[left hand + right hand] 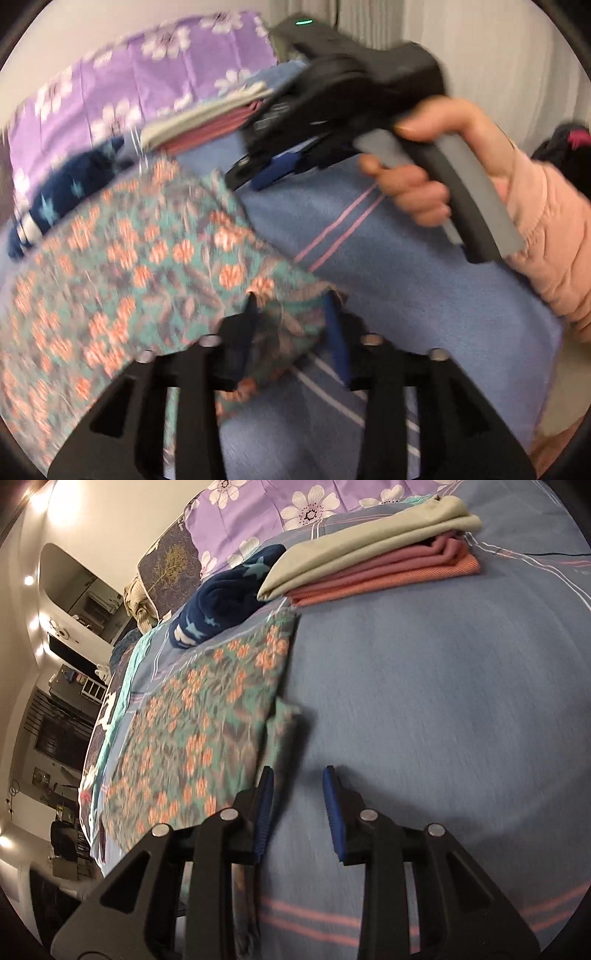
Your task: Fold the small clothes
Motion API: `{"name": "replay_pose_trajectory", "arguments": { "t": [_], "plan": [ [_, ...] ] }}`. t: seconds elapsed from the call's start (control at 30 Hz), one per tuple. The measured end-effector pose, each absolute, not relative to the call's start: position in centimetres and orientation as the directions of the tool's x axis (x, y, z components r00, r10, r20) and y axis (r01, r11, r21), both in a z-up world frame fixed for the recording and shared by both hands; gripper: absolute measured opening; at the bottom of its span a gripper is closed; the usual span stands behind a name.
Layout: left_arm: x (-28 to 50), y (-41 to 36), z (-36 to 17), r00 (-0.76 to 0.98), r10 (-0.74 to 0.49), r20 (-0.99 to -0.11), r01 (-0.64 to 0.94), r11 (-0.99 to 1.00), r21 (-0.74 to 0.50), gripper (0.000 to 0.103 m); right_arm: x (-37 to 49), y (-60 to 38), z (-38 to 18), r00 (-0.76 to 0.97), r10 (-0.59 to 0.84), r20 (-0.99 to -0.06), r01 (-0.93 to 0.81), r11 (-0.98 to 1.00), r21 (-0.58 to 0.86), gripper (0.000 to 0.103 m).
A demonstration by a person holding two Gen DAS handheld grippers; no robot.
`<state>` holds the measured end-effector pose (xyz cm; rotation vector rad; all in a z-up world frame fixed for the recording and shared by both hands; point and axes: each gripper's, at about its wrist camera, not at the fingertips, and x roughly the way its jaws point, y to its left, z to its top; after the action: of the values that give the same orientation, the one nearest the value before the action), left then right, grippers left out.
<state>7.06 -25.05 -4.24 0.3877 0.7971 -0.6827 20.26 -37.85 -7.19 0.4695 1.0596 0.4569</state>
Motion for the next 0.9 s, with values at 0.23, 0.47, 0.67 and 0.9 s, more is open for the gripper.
{"name": "replay_pose_trajectory", "arguments": {
  "t": [0.23, 0.47, 0.67, 0.9],
  "plan": [
    [8.0, -26.1, -5.4, 0.413, -0.444, -0.795, 0.722, 0.692, -0.012, 0.000, 22.0, -37.0, -8.2, 0.393, 0.641, -0.659, -0.128, 0.748, 0.651, 0.038],
    [7.0, -25.4, -6.0, 0.251, -0.537, -0.805, 0.765, 0.620, -0.175, 0.000, 22.1, -36.4, -5.4, 0.523, 0.570, -0.634, -0.142, 0.792, 0.594, 0.003],
    [5.5, -25.5, -4.7, 0.296, -0.559, -0.775, 0.788, 0.601, -0.133, 0.000, 21.8, -37.2, -8.7, 0.461, 0.574, -0.677, -0.080, 0.786, 0.613, 0.004],
    [6.9, -23.6, -3.6, 0.475, -0.490, -0.731, 0.721, 0.693, 0.003, 0.053, 17.7, -38.5, -5.3, 0.526, 0.522, -0.671, -0.151, 0.834, 0.531, 0.036]
  ]
}}
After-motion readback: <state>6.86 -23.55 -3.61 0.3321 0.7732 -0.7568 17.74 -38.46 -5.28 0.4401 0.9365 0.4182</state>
